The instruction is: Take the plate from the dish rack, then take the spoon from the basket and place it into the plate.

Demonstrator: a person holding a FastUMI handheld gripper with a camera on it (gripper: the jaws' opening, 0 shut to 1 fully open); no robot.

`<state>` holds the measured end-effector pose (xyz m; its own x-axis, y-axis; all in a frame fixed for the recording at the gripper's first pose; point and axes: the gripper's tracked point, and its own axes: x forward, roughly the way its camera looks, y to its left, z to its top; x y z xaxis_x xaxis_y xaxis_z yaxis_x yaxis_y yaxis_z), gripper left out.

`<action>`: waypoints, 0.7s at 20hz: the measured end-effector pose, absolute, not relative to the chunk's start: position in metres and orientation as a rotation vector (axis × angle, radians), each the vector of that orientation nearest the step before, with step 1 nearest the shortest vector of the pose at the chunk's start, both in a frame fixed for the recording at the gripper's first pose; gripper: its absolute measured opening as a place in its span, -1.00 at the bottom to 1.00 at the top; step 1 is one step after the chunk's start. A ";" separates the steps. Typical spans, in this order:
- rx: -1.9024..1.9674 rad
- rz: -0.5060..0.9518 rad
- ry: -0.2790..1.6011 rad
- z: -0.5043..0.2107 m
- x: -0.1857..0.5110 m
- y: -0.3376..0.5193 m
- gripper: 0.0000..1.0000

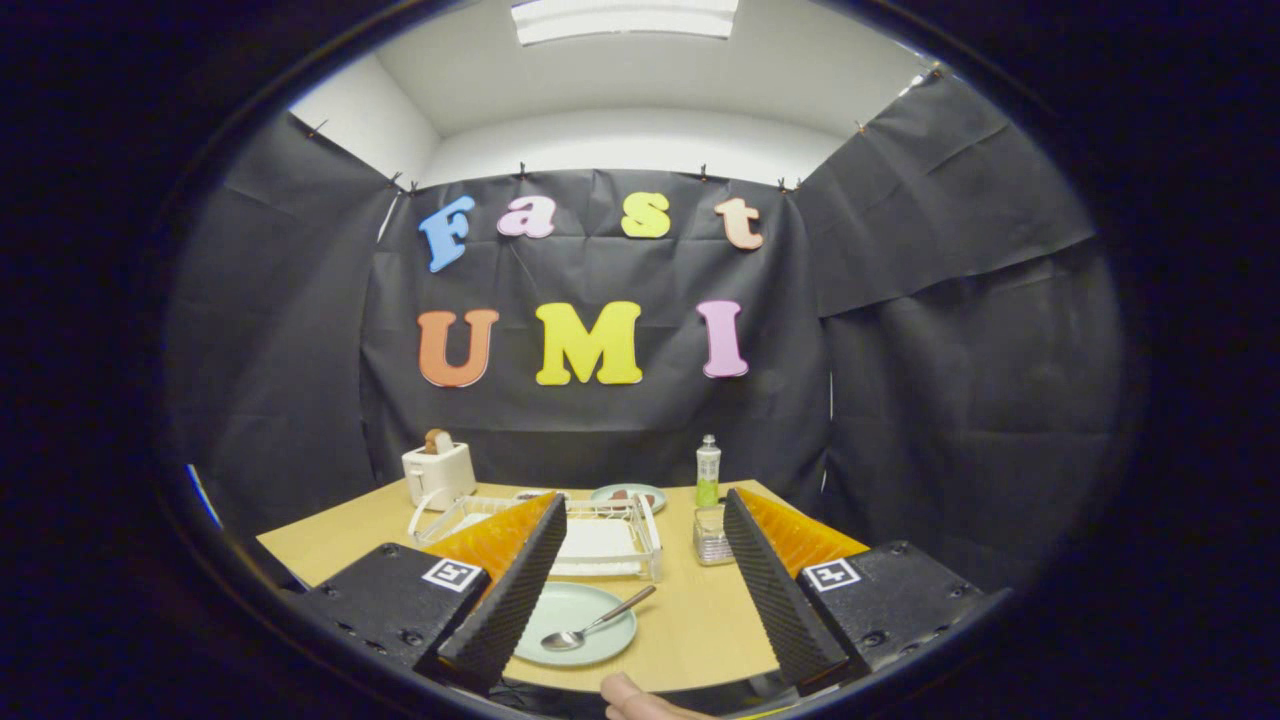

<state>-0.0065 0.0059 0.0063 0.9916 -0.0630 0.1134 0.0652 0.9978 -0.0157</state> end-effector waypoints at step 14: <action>-0.022 -0.052 -0.086 0.004 0.001 0.005 1.00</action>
<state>0.0014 0.0048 0.0042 0.9949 -0.0513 0.0865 0.0532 0.9984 -0.0199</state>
